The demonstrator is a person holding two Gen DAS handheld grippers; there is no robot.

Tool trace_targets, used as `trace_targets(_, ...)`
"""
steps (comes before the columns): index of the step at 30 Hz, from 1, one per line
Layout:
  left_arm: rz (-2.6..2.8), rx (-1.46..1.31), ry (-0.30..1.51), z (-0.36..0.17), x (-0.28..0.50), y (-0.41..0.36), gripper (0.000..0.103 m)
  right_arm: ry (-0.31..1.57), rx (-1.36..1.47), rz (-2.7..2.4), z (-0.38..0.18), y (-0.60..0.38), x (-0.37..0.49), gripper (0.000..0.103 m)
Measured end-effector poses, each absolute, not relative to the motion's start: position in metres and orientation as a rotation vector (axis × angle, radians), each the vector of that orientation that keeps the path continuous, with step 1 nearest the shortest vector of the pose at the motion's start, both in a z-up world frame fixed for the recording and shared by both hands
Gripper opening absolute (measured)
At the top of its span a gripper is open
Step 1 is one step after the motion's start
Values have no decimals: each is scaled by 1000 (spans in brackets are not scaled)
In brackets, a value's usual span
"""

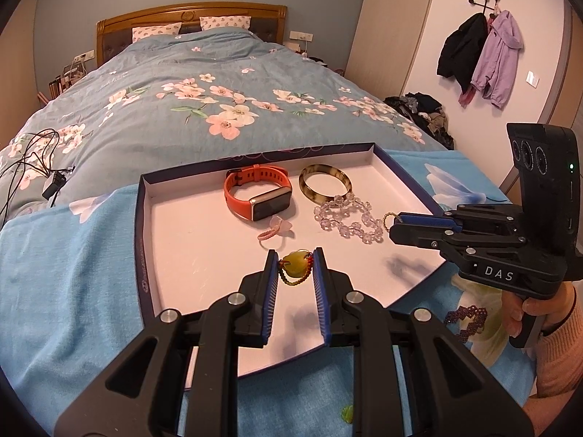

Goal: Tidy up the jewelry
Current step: 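Carry the pendant into the box with the right tool while the left tool carries the yellow ring there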

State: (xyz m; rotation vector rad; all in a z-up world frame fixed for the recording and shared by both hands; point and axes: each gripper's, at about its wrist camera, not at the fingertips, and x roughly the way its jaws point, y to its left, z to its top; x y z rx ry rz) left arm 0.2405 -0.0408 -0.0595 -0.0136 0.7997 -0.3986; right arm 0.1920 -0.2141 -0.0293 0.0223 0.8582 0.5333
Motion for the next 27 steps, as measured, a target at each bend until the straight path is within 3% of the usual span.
trace_targets(27, -373, 6, 892, -85, 276, -60, 20, 927, 41, 516, -47, -206, 215, 12)
